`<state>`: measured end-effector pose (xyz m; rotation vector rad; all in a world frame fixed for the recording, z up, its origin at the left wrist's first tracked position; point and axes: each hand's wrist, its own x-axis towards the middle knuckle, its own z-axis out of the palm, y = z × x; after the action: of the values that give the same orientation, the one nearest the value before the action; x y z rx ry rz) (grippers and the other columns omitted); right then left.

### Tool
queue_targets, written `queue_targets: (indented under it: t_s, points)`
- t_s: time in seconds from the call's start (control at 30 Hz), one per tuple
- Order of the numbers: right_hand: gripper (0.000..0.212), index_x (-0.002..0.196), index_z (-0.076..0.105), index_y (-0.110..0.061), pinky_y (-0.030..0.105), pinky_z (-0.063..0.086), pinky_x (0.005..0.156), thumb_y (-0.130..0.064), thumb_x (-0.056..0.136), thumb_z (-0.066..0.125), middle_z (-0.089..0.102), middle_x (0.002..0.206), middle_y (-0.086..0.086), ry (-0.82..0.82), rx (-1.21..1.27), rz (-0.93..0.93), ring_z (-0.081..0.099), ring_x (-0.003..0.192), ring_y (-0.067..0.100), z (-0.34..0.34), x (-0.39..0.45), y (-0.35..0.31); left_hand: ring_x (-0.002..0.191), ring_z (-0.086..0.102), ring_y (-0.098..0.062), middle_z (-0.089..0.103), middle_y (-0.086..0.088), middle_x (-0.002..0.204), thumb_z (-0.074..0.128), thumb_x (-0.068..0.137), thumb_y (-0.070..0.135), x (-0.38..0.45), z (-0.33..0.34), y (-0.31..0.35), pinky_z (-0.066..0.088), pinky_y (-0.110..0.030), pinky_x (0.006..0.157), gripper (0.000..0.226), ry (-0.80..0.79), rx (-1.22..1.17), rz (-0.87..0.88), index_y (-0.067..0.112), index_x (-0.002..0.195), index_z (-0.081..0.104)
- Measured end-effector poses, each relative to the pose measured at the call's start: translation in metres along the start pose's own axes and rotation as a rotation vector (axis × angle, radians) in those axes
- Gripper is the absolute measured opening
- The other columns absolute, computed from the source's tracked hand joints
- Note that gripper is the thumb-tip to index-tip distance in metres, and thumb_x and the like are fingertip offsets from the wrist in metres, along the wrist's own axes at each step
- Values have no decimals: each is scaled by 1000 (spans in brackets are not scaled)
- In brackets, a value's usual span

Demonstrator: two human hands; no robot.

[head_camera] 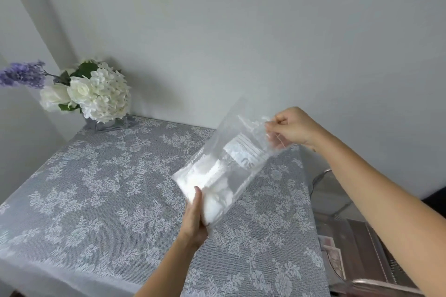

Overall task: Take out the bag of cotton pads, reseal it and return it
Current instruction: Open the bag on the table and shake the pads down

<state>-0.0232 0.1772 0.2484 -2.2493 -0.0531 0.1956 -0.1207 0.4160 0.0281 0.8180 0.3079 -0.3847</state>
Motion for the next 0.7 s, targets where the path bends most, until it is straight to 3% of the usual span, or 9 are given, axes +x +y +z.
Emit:
queue_targets:
  t_s: [0.1, 0.2, 0.3, 0.37, 0.47, 0.53, 0.6, 0.63, 0.7]
  points:
    - [35, 71, 63, -3, 26, 50, 46, -28, 94, 55, 65, 51, 4, 262, -184, -162, 63, 41, 11, 3, 1, 3, 77, 70, -31, 72, -16, 94, 93, 44, 40, -1, 2, -5, 60, -41, 64, 98, -29, 20, -31, -2, 123, 53]
    - [43, 63, 49, -5, 40, 53, 59, -33, 95, 49, 65, 60, 14, 456, -325, -256, 63, 52, 30, 6, 3, 8, 73, 71, -30, 72, -15, 90, 95, 43, 35, 2, 8, -1, 59, -38, 59, 97, -15, -26, -23, -1, 123, 53]
    - [52, 63, 48, -2, 42, 52, 58, -43, 96, 48, 64, 59, 14, 544, -328, -317, 59, 56, 40, 8, -1, 15, 69, 71, -29, 72, -15, 88, 95, 40, 36, 2, 10, 4, 59, -37, 56, 101, -1, -36, -43, 1, 124, 52]
    - [57, 56, 38, -5, 35, 40, 47, -48, 94, 48, 49, 45, 10, 573, -380, -380, 48, 49, 40, 7, -4, 18, 67, 71, -29, 71, -16, 88, 96, 39, 34, 1, 9, 5, 59, -36, 54, 103, 4, -29, -75, -1, 124, 51]
    - [57, 53, 30, -13, 30, 25, 46, -50, 94, 46, 27, 41, -2, 627, -382, -420, 34, 47, 33, 6, -8, 12, 61, 71, -28, 71, -17, 85, 87, 56, 30, -1, 10, 5, 60, -35, 50, 84, -4, -34, -168, -4, 123, 51]
    - [64, 54, 41, -8, 32, 33, 51, -59, 93, 37, 37, 42, -7, 575, -301, -376, 43, 47, 26, 5, -7, 8, 57, 70, -26, 72, -15, 79, 78, 65, 29, -1, 7, 4, 59, -32, 48, 69, -13, -58, -213, -4, 120, 53]
    - [78, 65, 57, 1, 31, 37, 56, -71, 84, 35, 52, 50, -6, 334, -201, -350, 52, 50, 15, 1, -9, 10, 55, 70, -25, 73, -15, 76, 75, 70, 31, -1, 0, 2, 59, -31, 47, 61, -10, -93, -229, -4, 117, 56]
    - [76, 68, 59, 2, 29, 35, 55, -72, 80, 45, 52, 51, -3, 179, -151, -344, 48, 49, 11, -1, -12, 14, 54, 69, -25, 72, -16, 76, 74, 71, 32, -1, -5, 1, 59, -31, 46, 60, -5, -116, -241, -5, 115, 57]
    - [54, 61, 59, -4, 24, 31, 53, -55, 73, 69, 46, 49, -9, -7, -118, -357, 39, 48, 7, -6, -18, 21, 53, 69, -25, 72, -17, 75, 72, 74, 33, -1, -12, -1, 59, -31, 45, 57, -12, -162, -268, -6, 113, 57]
